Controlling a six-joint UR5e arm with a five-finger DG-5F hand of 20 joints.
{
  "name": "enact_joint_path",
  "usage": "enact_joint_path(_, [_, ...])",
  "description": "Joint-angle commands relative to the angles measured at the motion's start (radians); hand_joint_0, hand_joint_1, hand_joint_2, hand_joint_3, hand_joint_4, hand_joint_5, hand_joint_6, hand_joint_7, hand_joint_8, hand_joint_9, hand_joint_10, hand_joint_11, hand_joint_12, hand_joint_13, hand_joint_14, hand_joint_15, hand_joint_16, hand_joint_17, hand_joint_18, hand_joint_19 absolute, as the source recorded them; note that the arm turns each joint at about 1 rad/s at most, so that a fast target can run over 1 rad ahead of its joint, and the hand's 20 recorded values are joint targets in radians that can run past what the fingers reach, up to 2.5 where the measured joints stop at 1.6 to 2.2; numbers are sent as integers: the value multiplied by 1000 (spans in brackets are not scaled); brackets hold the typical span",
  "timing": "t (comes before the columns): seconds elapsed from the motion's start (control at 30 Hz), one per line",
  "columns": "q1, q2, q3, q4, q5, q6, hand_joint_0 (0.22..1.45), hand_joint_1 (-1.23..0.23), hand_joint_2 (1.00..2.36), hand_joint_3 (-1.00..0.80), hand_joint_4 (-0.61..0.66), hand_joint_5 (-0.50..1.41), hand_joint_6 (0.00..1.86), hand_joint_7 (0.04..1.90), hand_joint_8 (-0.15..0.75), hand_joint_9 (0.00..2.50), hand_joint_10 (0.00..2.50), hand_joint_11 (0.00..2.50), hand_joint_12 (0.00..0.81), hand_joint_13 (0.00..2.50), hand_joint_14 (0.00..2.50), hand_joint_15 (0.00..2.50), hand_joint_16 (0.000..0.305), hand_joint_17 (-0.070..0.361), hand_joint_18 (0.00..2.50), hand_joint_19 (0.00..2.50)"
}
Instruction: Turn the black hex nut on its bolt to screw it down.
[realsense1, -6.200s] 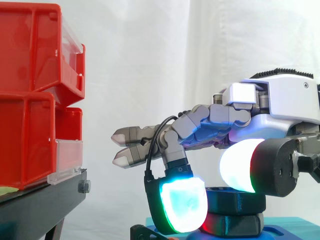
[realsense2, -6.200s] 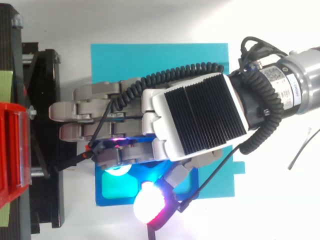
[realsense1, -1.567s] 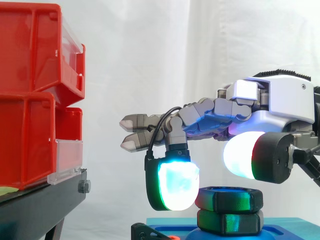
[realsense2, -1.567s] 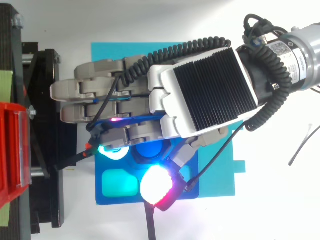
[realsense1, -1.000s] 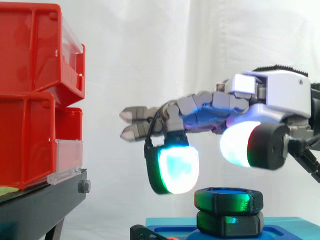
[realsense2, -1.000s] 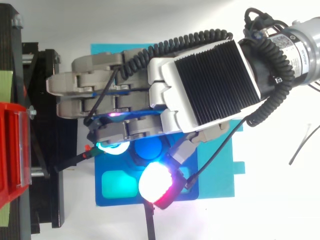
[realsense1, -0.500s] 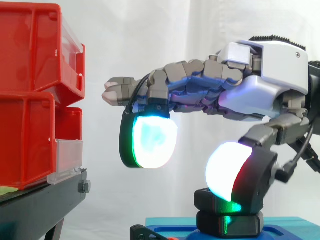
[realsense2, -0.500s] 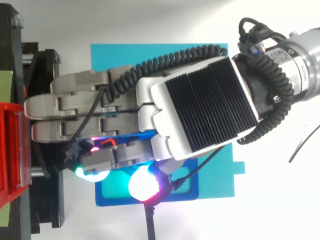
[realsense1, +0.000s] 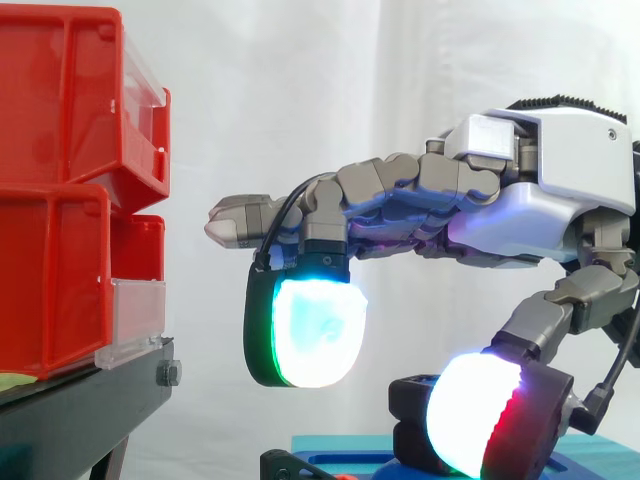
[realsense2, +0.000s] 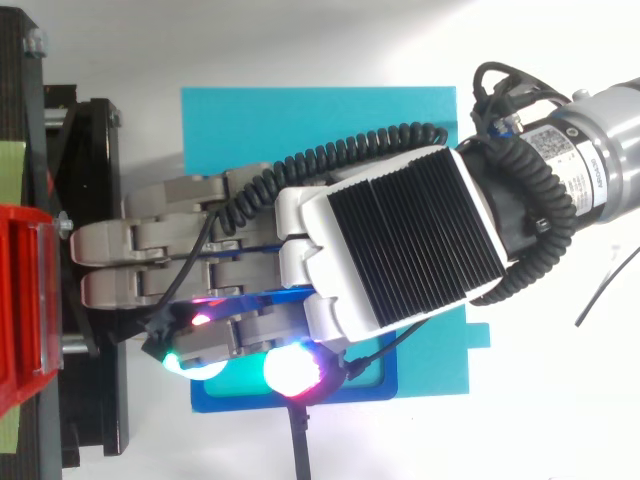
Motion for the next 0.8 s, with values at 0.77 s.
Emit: enact_joint_path(0.77, [-12,0,0,-45,-8,0,436,-380,1000,-500,216,-204,503,863,277,305,0,0,383,112,0,0,58,131,195,60])
